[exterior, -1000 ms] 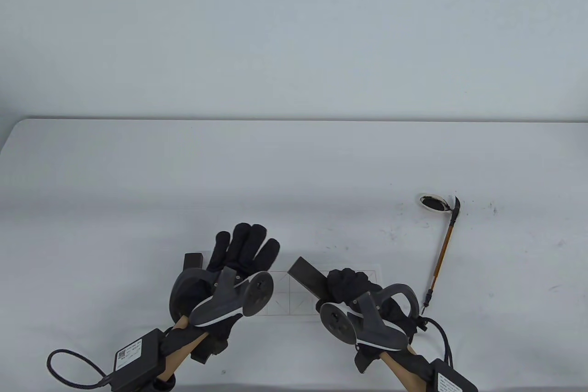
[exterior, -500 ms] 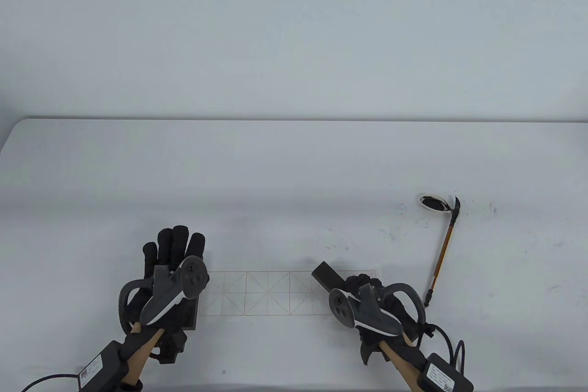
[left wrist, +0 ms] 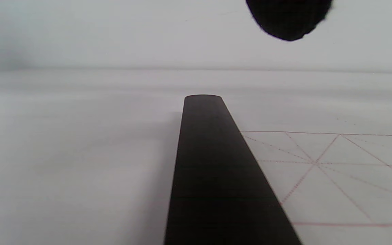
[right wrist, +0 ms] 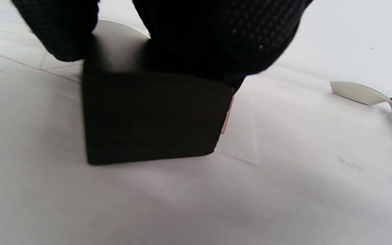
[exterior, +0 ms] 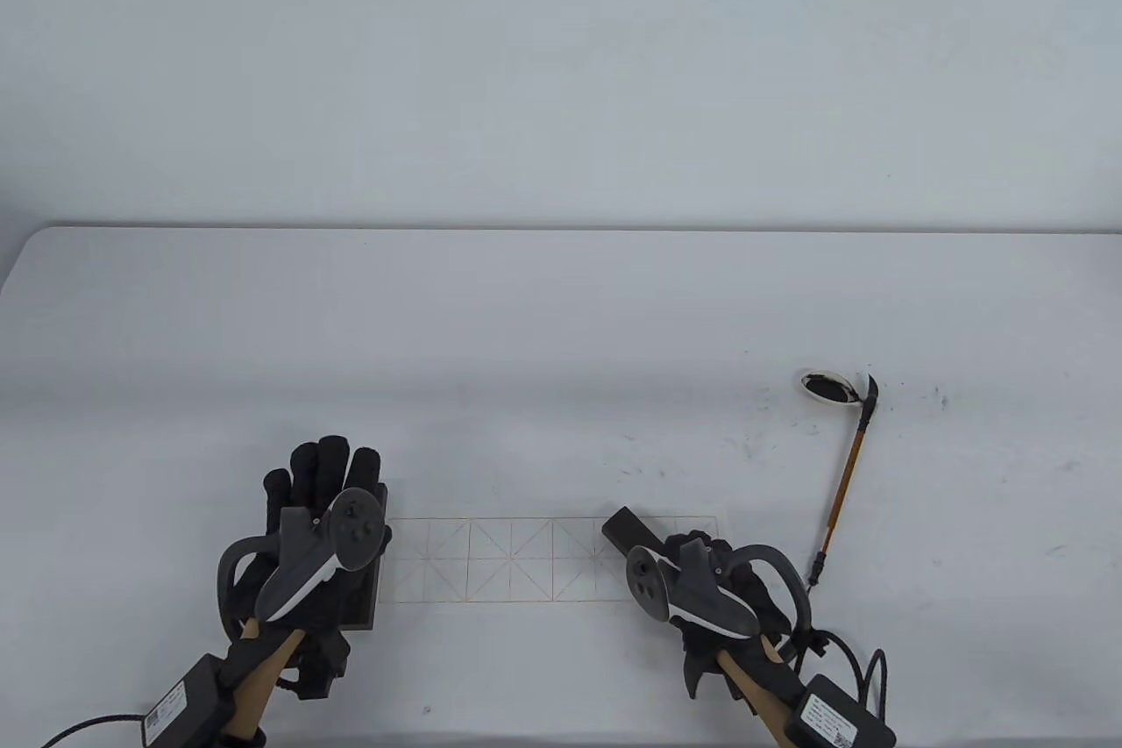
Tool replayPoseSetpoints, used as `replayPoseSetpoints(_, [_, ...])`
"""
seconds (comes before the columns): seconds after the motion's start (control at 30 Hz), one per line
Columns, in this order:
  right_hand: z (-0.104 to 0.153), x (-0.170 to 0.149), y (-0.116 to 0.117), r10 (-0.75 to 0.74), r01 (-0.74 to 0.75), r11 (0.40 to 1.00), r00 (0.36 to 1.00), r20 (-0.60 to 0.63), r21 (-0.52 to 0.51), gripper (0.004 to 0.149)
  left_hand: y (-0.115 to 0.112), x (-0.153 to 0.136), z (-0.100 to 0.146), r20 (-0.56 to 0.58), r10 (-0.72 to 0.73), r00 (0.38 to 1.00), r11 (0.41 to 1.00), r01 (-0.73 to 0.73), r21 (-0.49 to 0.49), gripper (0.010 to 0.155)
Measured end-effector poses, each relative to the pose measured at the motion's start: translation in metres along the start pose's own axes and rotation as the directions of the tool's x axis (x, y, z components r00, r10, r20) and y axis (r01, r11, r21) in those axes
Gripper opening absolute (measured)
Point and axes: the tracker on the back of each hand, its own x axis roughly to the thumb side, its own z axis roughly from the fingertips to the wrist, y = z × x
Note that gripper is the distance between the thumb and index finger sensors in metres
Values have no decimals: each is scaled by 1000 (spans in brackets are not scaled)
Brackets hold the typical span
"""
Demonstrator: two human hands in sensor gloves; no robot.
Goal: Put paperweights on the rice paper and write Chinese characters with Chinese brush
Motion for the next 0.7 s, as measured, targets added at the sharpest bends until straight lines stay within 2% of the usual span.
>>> replayPoseSetpoints(0.23, [-1, -25, 5, -66, 81, 993, 983, -169, 85, 68, 2, -1, 3, 8, 6, 1000, 1000, -6, 9, 86])
replayPoseSetpoints(0.43, [0, -44, 9, -88, 129, 985, 949, -302, 118, 70, 4, -3, 4, 3, 19, 1000, 1000, -19, 14, 86])
replayPoseSetpoints(0.7, [1, -57, 13, -98, 160, 979, 915, -391, 127, 71, 4, -4, 4, 1, 25, 1000, 1000, -25, 5, 86])
